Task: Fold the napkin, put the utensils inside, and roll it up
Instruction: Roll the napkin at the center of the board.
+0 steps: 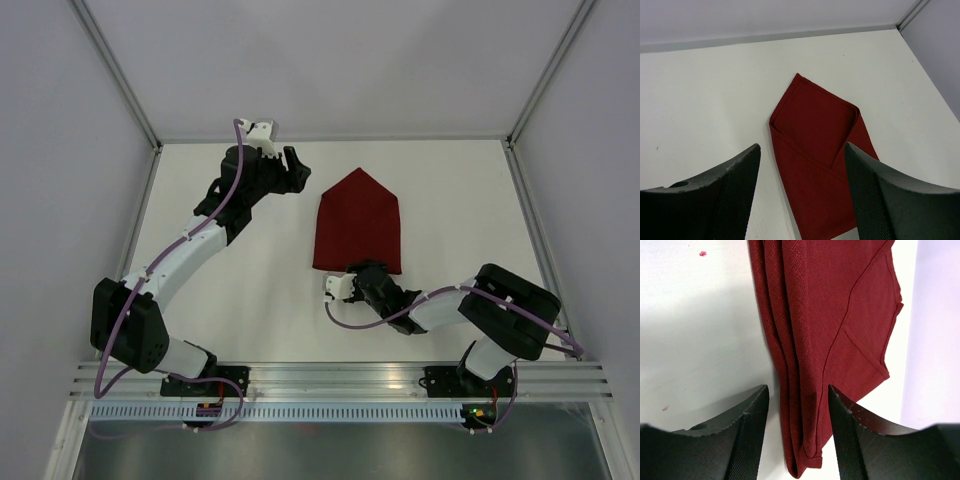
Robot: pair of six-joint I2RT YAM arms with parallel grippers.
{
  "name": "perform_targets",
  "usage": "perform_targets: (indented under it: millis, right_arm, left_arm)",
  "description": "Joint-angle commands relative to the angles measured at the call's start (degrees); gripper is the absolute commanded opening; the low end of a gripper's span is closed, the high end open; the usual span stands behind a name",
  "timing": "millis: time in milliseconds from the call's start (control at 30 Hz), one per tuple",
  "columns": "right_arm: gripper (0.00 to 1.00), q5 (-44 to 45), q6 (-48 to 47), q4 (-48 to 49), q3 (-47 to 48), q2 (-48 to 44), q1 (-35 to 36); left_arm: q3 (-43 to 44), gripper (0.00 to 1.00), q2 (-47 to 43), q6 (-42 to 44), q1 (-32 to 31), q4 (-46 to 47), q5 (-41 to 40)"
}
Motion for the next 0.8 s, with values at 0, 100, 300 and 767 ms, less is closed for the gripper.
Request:
perform_targets:
  millis: [0,100,300,767]
  right_arm:
    - [0.57,1.97,-0.24,2.37,-1.63,2.82,1.00]
    - [0.52,2.41,-0.15,3.34,-1.55,4.31,1.09]
    - [0.34,1.97,0.55,2.99,-0.84,6.08,1.08]
    - [0.05,-17.88,8.45,-22.47,8.38,-3.24,-4.01]
  left_arm:
    - [-0.20,0.73,-1.09,-0.76,-0.16,-0.20,1.46]
    - [-0.21,0.73,-1.09,-0.58,-0.16,-0.20,1.19]
    - [0.06,0.73,-0.91,0.03,-0.16,-0.20,1.20]
    - [-5.20,0.69,-3.11,2.49,-0.16,7.61,-2.40]
